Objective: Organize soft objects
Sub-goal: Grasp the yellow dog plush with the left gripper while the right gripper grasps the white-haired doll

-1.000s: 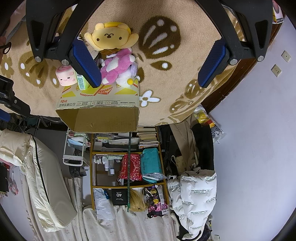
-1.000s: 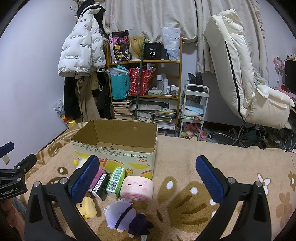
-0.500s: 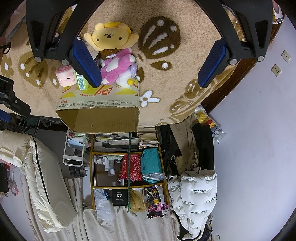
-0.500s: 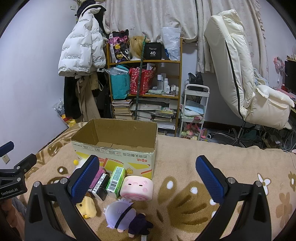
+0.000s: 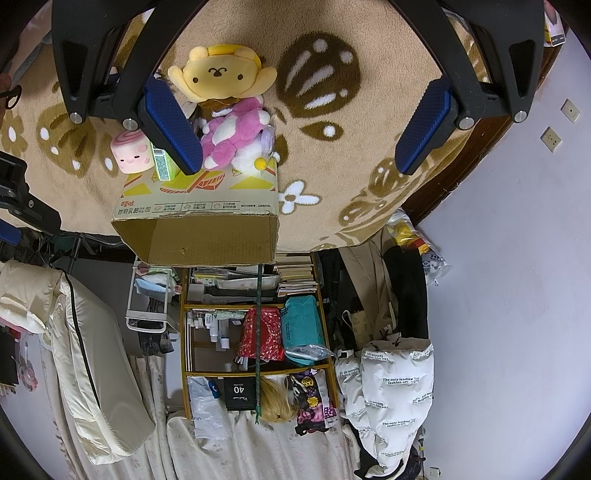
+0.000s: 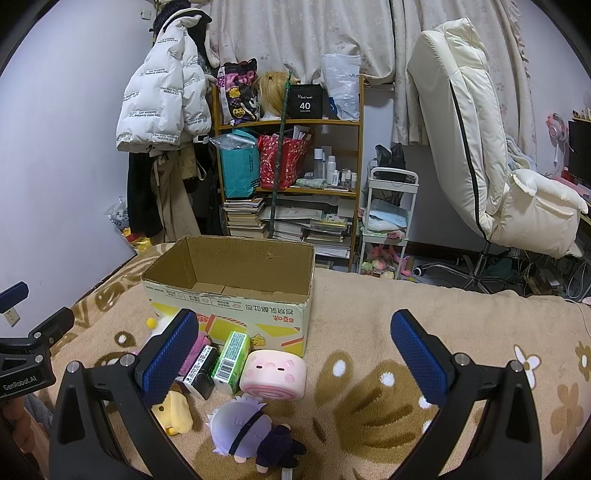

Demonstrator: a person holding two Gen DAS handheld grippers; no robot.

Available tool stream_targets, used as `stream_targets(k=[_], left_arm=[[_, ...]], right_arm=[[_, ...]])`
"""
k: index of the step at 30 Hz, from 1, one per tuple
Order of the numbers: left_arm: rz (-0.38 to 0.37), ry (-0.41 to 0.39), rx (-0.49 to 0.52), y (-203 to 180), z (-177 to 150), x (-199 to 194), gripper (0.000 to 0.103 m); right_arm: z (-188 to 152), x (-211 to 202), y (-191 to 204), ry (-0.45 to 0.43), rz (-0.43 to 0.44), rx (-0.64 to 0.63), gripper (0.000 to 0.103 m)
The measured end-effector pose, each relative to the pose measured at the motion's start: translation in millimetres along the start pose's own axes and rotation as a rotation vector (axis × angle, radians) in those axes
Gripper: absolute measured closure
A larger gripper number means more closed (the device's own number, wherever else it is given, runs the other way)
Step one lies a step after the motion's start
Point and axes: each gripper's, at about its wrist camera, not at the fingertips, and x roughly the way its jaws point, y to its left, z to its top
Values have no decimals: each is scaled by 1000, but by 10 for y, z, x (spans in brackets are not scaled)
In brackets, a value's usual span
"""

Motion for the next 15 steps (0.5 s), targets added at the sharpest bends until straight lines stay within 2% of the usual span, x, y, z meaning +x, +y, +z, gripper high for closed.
stream_targets(k=[8,15], left_arm=[[-9,18,6,-21,-43,63,0],[-35,83,46,-81,-89,210,0]], right_arm=[[6,-24,-13,7,5,-1,0],[-106,207,-6,115,43,1,0]])
